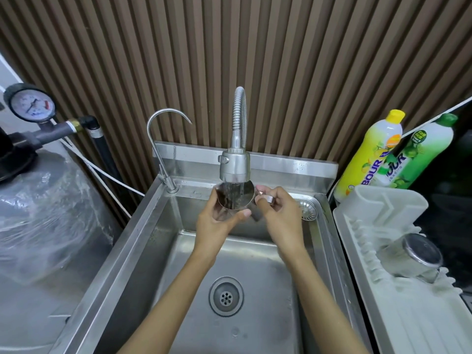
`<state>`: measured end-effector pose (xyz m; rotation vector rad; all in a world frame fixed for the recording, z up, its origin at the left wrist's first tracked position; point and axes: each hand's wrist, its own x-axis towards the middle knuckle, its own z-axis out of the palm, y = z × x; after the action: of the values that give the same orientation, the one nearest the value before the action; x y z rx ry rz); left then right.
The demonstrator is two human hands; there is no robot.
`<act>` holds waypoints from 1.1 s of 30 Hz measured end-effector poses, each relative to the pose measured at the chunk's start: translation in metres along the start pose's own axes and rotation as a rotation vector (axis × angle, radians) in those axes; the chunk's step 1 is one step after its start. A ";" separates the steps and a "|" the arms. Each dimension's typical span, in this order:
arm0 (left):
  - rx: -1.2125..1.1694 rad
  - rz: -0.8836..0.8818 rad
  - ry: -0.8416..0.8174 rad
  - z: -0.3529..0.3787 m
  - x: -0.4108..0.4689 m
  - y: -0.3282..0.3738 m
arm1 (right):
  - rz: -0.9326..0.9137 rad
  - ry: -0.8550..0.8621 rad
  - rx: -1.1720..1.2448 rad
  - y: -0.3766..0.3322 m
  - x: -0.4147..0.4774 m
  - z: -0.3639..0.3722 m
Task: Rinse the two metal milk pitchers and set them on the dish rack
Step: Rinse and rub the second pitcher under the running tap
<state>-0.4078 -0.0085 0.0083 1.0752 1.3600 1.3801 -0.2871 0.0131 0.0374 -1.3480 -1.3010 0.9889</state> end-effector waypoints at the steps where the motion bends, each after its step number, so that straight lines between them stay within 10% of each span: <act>1: -0.018 0.028 -0.001 -0.001 0.002 0.002 | 0.041 -0.046 0.141 0.004 -0.001 0.002; 5: 0.209 0.097 0.095 -0.005 0.002 0.010 | 0.292 -0.249 0.451 0.022 -0.002 -0.005; 13: 0.071 -0.046 0.059 0.001 -0.005 -0.002 | 0.016 0.018 -0.120 -0.002 0.009 -0.004; 19: 0.168 0.141 0.082 -0.001 0.004 0.003 | 0.252 -0.140 0.538 0.024 -0.003 0.003; 27: 0.063 -0.077 0.078 0.003 -0.002 -0.007 | -0.004 0.037 -0.070 0.002 0.007 -0.002; 33: 0.166 0.119 0.087 0.005 0.007 -0.009 | 0.300 -0.092 0.498 0.025 0.000 0.000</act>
<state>-0.4045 -0.0007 -0.0006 1.2356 1.5159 1.4336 -0.2820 0.0147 0.0125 -1.1304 -0.8460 1.4831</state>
